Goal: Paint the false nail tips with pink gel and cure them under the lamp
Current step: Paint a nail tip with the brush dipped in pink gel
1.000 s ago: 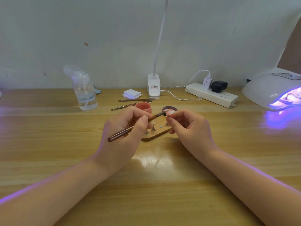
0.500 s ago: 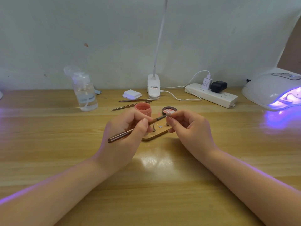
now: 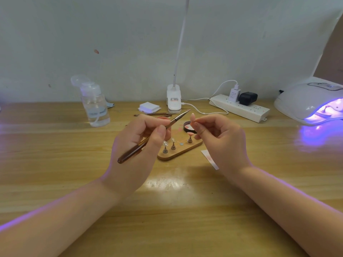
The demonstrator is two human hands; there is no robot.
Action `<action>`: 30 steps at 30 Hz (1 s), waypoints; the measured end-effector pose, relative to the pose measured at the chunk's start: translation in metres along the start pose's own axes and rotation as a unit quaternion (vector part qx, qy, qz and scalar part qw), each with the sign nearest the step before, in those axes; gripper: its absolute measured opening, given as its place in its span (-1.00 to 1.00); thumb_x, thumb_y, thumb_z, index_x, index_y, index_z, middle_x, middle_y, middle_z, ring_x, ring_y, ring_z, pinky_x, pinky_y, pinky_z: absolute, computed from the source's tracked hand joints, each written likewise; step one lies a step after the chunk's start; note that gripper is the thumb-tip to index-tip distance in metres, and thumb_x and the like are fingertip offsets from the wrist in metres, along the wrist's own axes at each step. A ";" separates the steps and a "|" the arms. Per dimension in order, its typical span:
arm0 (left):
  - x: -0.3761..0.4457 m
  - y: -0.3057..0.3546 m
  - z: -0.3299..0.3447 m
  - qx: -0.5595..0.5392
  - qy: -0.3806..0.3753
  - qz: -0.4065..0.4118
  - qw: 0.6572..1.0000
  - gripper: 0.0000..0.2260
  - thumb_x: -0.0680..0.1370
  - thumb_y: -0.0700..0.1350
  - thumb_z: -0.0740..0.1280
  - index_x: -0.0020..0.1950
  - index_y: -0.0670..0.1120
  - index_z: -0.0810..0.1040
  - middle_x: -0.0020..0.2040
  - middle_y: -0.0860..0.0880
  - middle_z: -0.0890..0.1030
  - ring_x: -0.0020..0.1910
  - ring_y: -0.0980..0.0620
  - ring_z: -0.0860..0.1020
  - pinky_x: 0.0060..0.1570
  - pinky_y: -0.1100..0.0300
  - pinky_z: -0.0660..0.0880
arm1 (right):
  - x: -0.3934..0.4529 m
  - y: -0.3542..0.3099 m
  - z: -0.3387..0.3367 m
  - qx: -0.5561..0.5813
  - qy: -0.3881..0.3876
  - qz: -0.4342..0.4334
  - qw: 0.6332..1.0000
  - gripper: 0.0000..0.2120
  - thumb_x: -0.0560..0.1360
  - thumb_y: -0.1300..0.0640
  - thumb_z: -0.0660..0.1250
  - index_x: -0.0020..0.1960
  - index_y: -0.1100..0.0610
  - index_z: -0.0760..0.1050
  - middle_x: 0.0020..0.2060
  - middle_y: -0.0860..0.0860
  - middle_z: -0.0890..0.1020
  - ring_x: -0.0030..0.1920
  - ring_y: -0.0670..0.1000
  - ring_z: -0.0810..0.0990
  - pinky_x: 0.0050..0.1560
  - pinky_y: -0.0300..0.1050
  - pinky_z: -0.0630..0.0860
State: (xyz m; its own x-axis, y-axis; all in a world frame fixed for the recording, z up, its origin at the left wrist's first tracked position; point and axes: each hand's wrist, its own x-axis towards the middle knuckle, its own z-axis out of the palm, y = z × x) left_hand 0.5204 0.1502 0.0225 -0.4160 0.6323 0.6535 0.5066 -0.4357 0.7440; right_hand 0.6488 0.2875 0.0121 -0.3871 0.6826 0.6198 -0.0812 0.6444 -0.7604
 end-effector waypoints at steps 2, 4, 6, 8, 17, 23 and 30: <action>0.000 0.001 0.001 0.003 -0.010 0.003 1.000 -0.84 0.53 0.00 0.27 0.04 0.05 0.59 -0.08 0.00 0.69 -0.02 0.01 0.65 -0.01 0.18 0.56 | 0.000 0.000 0.000 -0.001 -0.002 0.000 1.000 -0.89 0.48 0.20 0.43 -0.01 0.18 0.63 -0.23 -0.01 0.69 -0.28 -0.02 0.66 -0.19 -0.04 0.62; -0.001 0.002 0.001 0.006 -0.025 0.000 1.000 -0.84 0.52 0.00 0.27 0.02 0.05 0.60 -0.09 -0.02 0.69 0.01 -0.03 0.65 0.04 0.11 0.57 | 0.000 0.001 -0.001 -0.002 -0.005 0.000 1.000 -0.90 0.48 0.23 0.42 0.00 0.18 0.63 -0.22 0.01 0.69 -0.27 -0.01 0.66 -0.18 -0.02 0.62; -0.001 0.002 0.000 0.009 -0.034 -0.003 0.999 -0.85 0.50 -0.01 0.25 -0.04 0.04 0.61 -0.13 0.00 0.69 0.01 -0.01 0.65 0.03 0.11 0.55 | 0.000 0.001 -0.002 -0.003 -0.006 0.000 1.000 -0.90 0.48 0.23 0.42 0.00 0.16 0.63 -0.23 0.01 0.69 -0.27 -0.01 0.66 -0.18 -0.03 0.63; -0.002 0.002 -0.002 0.005 -0.033 0.001 0.999 -0.85 0.49 -0.03 0.23 -0.09 0.04 0.59 -0.19 0.03 0.67 -0.08 0.06 0.64 -0.04 0.22 0.52 | 0.000 0.001 -0.002 -0.002 -0.007 0.001 1.000 -0.90 0.48 0.22 0.42 0.00 0.17 0.63 -0.23 0.00 0.69 -0.28 -0.03 0.67 -0.18 -0.06 0.63; -0.002 -0.001 -0.001 0.008 -0.033 -0.011 0.999 -0.84 0.51 0.01 0.23 -0.06 0.02 0.59 -0.19 0.03 0.68 -0.04 0.02 0.64 0.01 0.17 0.53 | -0.001 0.002 -0.002 0.004 -0.023 0.007 1.000 -0.90 0.46 0.23 0.43 -0.02 0.15 0.63 -0.23 0.03 0.69 -0.27 -0.01 0.67 -0.17 0.02 0.63; -0.001 0.003 -0.001 -0.008 -0.016 -0.007 1.000 -0.86 0.52 -0.04 0.24 -0.09 -0.03 0.58 -0.21 -0.01 0.68 -0.02 0.03 0.64 0.04 0.13 0.53 | 0.000 0.004 -0.003 0.016 -0.027 0.012 0.999 -0.90 0.47 0.24 0.43 -0.02 0.16 0.63 -0.24 0.01 0.69 -0.27 -0.03 0.67 -0.17 -0.04 0.64; 0.003 0.002 0.002 -0.016 0.008 -0.035 0.999 -0.83 0.62 -0.28 0.22 -0.05 -0.15 0.60 -0.20 -0.02 0.69 -0.20 0.21 0.62 -0.21 0.46 0.47 | 0.000 0.005 -0.002 0.041 -0.038 0.011 0.998 -0.88 0.47 0.25 0.43 0.00 0.18 0.62 -0.21 0.01 0.70 -0.24 -0.01 0.69 -0.14 -0.05 0.64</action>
State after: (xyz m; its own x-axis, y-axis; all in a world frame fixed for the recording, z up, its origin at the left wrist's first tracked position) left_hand 0.5214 0.1523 0.0262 -0.4616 0.6519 0.6016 0.4514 -0.4112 0.7919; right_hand 0.6501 0.2914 0.0087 -0.4571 0.6660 0.5894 -0.1454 0.5978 -0.7883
